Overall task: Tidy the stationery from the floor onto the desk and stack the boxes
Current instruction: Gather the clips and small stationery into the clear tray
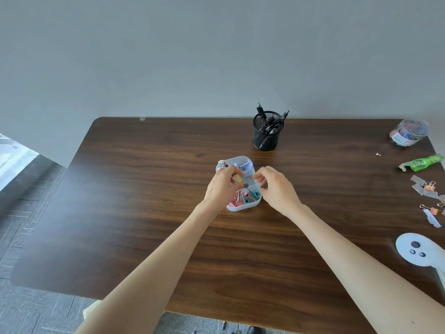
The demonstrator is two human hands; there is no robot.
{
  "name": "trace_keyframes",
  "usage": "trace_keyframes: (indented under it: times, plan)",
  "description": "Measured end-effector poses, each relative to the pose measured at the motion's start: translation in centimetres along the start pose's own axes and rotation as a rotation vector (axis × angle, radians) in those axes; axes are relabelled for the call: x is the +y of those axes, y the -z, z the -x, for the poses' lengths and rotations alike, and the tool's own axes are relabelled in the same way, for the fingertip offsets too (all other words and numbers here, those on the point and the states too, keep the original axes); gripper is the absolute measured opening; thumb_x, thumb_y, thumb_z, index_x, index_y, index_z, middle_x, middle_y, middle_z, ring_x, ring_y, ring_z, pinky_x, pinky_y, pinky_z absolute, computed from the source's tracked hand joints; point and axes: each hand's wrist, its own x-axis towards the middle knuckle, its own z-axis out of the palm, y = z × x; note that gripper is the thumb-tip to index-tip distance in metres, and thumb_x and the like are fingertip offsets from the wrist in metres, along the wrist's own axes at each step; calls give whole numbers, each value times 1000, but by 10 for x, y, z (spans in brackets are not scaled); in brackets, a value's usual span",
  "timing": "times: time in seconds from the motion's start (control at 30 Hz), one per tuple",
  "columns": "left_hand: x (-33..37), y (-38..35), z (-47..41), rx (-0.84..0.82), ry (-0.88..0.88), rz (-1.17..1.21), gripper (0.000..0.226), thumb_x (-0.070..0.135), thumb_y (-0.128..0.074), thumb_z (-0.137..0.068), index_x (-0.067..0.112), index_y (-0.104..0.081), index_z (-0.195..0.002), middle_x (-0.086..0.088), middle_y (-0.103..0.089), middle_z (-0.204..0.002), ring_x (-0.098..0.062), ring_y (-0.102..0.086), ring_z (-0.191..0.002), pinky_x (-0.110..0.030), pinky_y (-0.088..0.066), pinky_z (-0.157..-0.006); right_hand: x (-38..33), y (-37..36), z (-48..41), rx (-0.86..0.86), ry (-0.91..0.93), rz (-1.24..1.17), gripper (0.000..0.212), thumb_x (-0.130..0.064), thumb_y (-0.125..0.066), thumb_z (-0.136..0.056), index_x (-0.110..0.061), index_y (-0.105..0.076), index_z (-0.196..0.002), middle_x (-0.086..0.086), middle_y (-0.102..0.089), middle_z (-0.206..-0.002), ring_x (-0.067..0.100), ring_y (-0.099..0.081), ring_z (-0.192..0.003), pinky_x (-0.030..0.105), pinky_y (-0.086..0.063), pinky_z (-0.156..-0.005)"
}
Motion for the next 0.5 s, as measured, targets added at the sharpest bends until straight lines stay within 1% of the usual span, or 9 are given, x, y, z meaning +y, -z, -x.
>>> trace_keyframes:
  times: [0.1,0.17,0.2,0.27,0.37,0.43,0.5]
  plan:
    - [9,-8,1,-5,-83,-67,29,22,-70,-85,18,-63,-113,1,-54,-112,-17,-54,-96,-31,-53,-64,10,3,3,53,-50,-7,21,-4,-64,-86,-19,-62,-101,-4,-61,-102,6,-57,-82,12,-48,-67]
    - [14,-15,1,-19,-130,-126,30,20,-71,-85,18,-66,-114,0,-48,-114,-16,-50,-97,-29,-51,-60,16,3,5,73,-90,-19,19,-5,-63,-87,-19,-62,-100,-4,-61,-102,7,-57,-81,9,-44,-65]
    - [15,-19,1,-34,-148,-158,30,19,-71,-85,19,-67,-114,0,-47,-114,-15,-49,-96,-28,-49,-60,19,2,6,76,-105,-25,19,-5,-63,-87,-19,-62,-100,-3,-62,-103,6,-57,-81,7,-41,-64]
    - [15,-26,0,-70,-177,-228,33,19,-73,-83,18,-67,-116,-2,-48,-113,-17,-51,-97,-27,-48,-66,22,0,8,73,-126,-41,19,-5,-63,-87,-19,-62,-101,-3,-62,-104,7,-57,-81,6,-40,-65]
    - [14,-30,2,-86,-193,-337,39,27,-74,-82,20,-66,-119,-3,-51,-109,-21,-53,-101,-31,-46,-78,23,-4,10,69,-142,-73,20,-4,-63,-87,-18,-63,-102,-2,-62,-104,7,-58,-83,8,-42,-67]
    - [14,-29,2,-68,-206,-397,40,30,-73,-82,21,-65,-121,-2,-53,-110,-20,-52,-103,-30,-45,-80,21,-6,11,65,-146,-89,19,-4,-62,-88,-18,-63,-101,-2,-62,-104,8,-59,-83,10,-45,-68]
    - [15,-26,4,-63,-227,-447,43,32,-72,-83,22,-63,-123,-2,-53,-115,-18,-50,-107,-30,-45,-83,19,-8,11,53,-150,-117,17,-4,-62,-88,-17,-63,-100,-2,-63,-103,9,-60,-84,15,-50,-70]
